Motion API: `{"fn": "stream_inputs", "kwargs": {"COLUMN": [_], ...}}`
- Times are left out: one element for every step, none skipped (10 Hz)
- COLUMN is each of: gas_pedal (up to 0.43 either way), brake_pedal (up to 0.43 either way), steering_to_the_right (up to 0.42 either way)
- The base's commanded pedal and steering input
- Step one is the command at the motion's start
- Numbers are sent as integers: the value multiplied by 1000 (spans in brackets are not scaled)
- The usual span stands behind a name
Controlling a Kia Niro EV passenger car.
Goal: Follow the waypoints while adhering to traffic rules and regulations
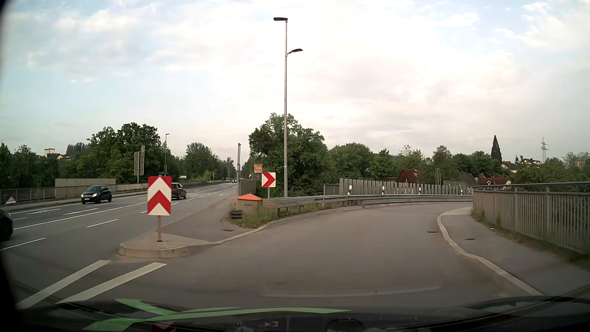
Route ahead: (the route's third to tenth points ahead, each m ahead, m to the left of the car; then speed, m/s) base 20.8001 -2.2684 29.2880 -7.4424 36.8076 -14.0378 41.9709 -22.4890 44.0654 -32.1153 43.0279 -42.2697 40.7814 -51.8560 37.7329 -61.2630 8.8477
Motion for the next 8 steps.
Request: {"fn": "stream_inputs", "kwargs": {"gas_pedal": [0, 0, 0, 0, 0, 0, 0, 0], "brake_pedal": [0, 0, 0, 0, 0, 0, 0, 0], "steering_to_the_right": [60, 62, 64, 67, 76, 85, 91, 94]}}
